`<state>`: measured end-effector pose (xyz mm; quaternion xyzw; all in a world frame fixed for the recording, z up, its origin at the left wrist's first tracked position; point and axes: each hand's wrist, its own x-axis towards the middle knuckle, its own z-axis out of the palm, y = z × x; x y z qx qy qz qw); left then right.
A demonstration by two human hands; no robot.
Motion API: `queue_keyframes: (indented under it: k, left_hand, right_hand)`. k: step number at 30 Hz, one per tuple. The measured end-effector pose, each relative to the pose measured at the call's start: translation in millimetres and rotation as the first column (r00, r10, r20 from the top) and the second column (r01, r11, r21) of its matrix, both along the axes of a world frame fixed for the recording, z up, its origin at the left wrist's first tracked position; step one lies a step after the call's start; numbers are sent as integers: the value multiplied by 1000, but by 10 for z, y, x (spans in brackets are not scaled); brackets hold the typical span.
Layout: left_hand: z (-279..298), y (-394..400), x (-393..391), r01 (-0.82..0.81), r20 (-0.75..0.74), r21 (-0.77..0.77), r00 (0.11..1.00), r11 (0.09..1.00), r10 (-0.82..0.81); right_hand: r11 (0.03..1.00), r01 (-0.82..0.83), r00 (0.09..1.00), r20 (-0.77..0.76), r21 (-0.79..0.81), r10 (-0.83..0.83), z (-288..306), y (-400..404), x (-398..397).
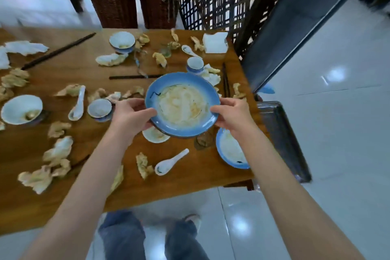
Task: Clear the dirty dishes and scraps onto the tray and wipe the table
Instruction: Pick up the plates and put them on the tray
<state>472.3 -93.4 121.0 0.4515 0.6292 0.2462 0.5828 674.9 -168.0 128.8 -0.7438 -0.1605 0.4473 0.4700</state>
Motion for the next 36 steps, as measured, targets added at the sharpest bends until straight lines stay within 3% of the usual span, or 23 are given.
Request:
queue_keyframes:
  k: [11, 20, 23, 28, 36]
  left_hand:
    - [-230, -363, 850, 45, -76, -6, 996, 999, -45]
    - [-472, -580, 1217, 141, -160, 74, 979, 987, -127]
    - [-521, -803, 1338, 118, -195, 112, 976, 987, -95]
    - [-698, -1090, 1575, 47, -182, 52, 983, 998, -37]
    - [-997, -1414, 1876, -81, -299, 22, 950, 996, 84]
  right_hand:
    - [997, 43, 998, -37, -58, -45, -186, -418, 820]
    - [988, 16, 1000, 10, -156, -14, -411, -541, 1224]
    - [979, -8, 1000, 27, -204, 14, -485, -617, 1377]
    - [968, -105, 993, 21, -228, 113, -606, -719, 1661]
    - [944, -217, 974, 14, -247, 228, -977, -804, 2015]
